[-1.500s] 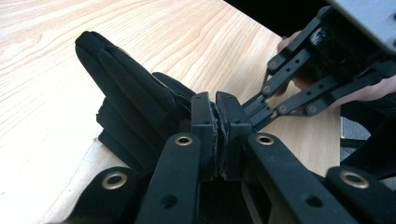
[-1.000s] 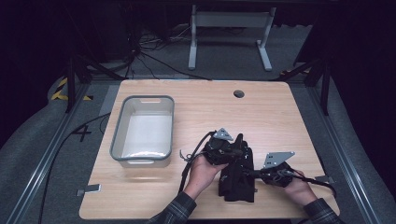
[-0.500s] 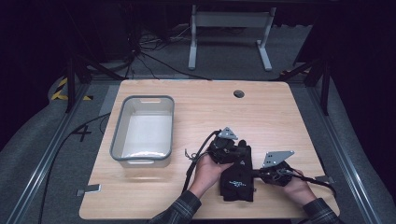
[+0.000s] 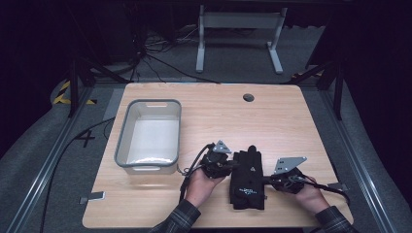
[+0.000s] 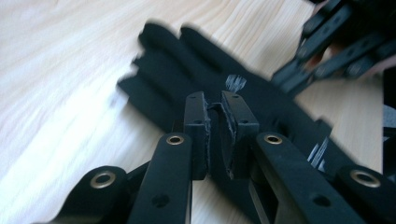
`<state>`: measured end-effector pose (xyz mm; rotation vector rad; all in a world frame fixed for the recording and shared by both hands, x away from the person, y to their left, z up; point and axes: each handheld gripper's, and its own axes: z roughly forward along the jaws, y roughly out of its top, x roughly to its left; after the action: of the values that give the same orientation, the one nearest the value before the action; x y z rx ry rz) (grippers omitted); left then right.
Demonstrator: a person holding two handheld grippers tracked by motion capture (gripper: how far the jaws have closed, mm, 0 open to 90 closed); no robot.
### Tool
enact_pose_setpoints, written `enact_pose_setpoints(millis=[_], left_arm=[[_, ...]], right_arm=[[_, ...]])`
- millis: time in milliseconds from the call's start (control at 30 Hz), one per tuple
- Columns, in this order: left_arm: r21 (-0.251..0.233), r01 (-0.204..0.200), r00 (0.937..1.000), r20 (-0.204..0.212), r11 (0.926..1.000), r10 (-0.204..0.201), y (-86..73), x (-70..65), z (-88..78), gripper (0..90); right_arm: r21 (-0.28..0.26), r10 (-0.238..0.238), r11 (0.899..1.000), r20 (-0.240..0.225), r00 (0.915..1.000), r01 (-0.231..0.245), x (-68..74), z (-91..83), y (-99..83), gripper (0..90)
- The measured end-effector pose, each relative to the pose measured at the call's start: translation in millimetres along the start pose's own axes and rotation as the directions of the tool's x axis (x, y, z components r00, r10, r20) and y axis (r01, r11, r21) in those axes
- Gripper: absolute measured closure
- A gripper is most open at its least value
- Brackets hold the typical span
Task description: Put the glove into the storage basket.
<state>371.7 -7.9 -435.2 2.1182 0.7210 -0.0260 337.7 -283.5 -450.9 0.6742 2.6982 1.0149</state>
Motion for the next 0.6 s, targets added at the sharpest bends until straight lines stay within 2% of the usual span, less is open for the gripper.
enact_pose_setpoints(millis=[100, 133, 233, 300, 500, 600], left_arm=[[0.050, -0.011, 0.9990, -0.043, 0.9987, 0.013, -11.0, 1.0, 1.6, 82.6], [0.050, -0.011, 0.9990, -0.043, 0.9987, 0.013, -11.0, 1.0, 1.6, 83.6], [0.112, -0.005, 0.9992, -0.038, 0.9936, 0.009, -21.2, 0.1, 6.4, 84.8], [0.127, -0.014, 0.9995, -0.024, 0.9918, 0.018, -24.7, -3.7, 11.1, 85.7], [0.123, -0.036, 0.9990, 0.031, 0.9917, 0.032, -23.8, -15.1, 13.7, 86.2], [0.107, -0.037, 0.9986, 0.041, 0.9936, 0.033, -23.2, -18.2, 14.4, 86.1]], right_arm=[[-0.002, 0.003, 1.000, 0.001, 1.0000, -0.003, 0.3, 0.6, -0.4, 90.0], [-0.002, 0.003, 1.000, 0.001, 1.0000, -0.003, 0.3, 0.6, -0.4, 90.0], [-0.001, 0.004, 1.000, 0.001, 1.0000, -0.004, 0.5, 0.7, -0.5, 90.0], [-0.001, 0.004, 1.000, 0.000, 1.0000, -0.004, 0.5, 1.0, -0.6, 90.0], [-0.002, 0.006, 1.000, 0.001, 1.0000, -0.006, 0.9, 1.3, -0.7, 90.0], [-0.003, 0.006, 1.000, 0.001, 1.0000, -0.006, 0.9, 1.5, -0.6, 90.0]])
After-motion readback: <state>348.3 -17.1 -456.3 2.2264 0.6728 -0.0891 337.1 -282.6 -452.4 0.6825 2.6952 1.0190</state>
